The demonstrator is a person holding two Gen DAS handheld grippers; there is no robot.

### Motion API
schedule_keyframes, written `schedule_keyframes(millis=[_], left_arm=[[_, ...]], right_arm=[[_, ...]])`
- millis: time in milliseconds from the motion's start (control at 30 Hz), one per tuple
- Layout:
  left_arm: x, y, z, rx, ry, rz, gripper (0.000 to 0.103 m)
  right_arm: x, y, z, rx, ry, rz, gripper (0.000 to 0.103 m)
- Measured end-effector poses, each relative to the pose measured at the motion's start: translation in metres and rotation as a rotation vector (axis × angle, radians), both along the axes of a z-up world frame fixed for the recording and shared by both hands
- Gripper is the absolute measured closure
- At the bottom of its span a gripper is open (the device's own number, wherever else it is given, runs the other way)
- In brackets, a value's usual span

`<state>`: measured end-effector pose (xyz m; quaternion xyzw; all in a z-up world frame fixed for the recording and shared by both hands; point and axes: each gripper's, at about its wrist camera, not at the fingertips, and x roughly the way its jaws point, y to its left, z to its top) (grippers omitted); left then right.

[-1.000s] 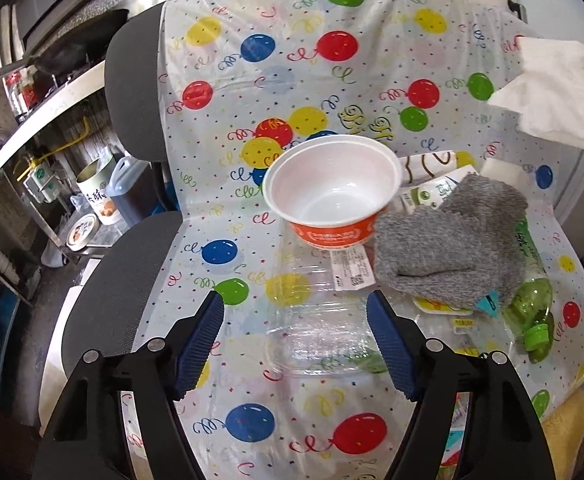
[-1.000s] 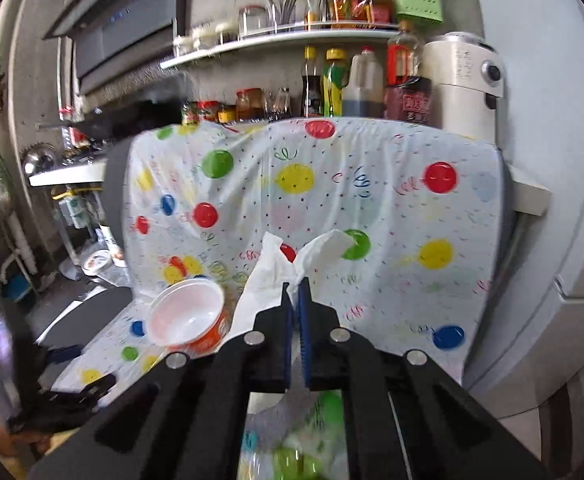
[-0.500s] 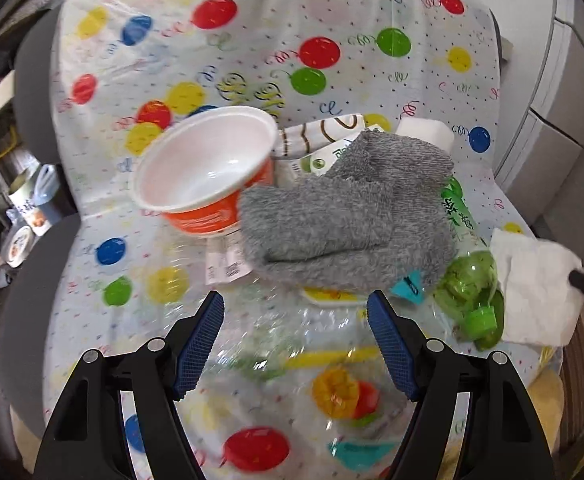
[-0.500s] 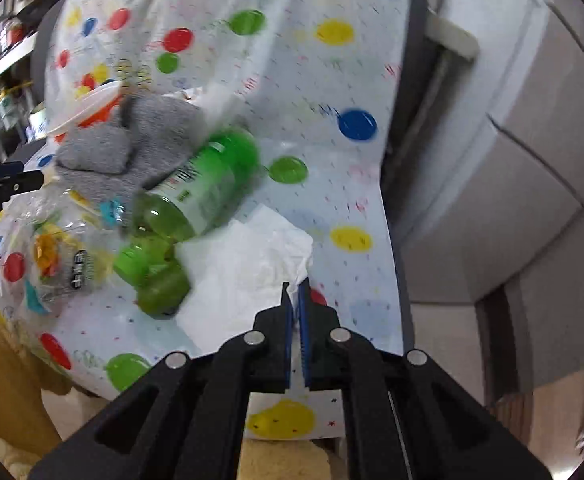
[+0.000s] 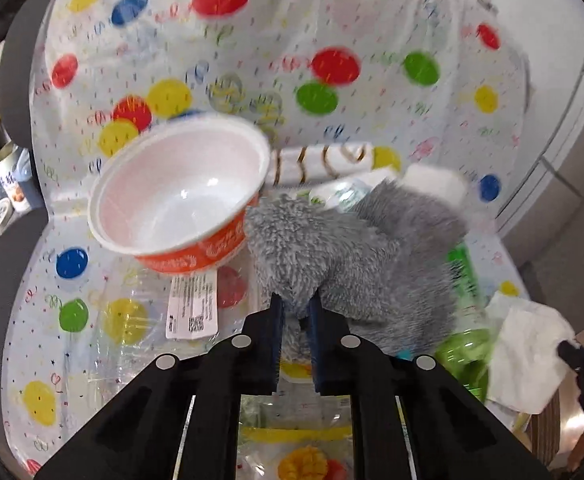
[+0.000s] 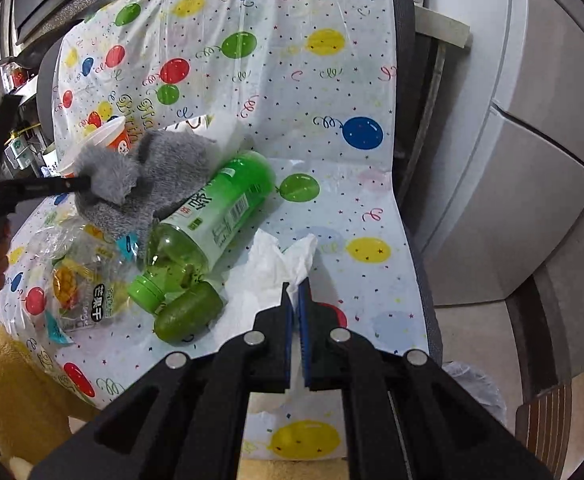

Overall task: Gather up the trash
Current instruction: 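Grasp the grey fuzzy sock with the left tool while the right tool holds the tissue, then carry the sock and tissue to the trash bin and release both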

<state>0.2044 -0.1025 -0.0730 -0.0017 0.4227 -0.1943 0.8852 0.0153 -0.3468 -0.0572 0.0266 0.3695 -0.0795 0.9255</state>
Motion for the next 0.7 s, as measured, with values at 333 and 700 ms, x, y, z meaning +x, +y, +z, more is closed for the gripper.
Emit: schedule_keyframes(millis=[333, 700], left_arm=[[-0.052, 0.006, 0.114, -0.083, -0.324, 0.004, 0.095], [-0.077, -0.008, 0.155, -0.092, -0.375, -0.064, 0.095]], right_arm=[[0.005, 0.002, 0.046, -0.053, -0.090, 0.015, 0.099], [-0.008, 0.005, 0.073, -0.112, -0.115, 0.026, 0.099]])
